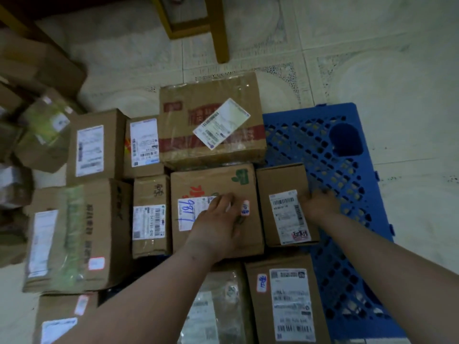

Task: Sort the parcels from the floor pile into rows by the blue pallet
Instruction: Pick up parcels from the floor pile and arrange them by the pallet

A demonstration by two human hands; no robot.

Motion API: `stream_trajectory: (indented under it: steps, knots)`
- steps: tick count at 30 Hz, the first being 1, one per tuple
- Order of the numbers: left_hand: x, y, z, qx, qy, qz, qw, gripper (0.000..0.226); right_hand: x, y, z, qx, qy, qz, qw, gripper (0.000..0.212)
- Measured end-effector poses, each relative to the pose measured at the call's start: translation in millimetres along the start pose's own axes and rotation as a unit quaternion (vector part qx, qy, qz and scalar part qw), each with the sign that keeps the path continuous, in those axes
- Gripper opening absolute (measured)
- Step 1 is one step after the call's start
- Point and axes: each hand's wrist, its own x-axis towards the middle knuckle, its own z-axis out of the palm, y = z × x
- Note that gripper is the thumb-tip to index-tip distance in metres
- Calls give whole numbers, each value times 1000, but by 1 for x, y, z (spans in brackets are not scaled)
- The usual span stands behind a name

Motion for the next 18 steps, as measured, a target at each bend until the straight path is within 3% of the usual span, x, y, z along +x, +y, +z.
stream_trajectory:
  steps: [3,7,13,18]
  knots:
    - [-10,-2,-40,34,-44,1,998,68,-26,-22,-29,10,-3,49,999,74]
    - [-49,-3,-140,11,-21,-77,997,68,-95,-79,-104,-34,32,-19,999,67]
    - [-179,-12,-368,-90,135,-192,968,69,-299,-238,-296,-69,112,-168,977,59]
    - [-346,7,-556,-90,236,-234,939,66,-528,-354,-434,-100,159,-327,926,56]
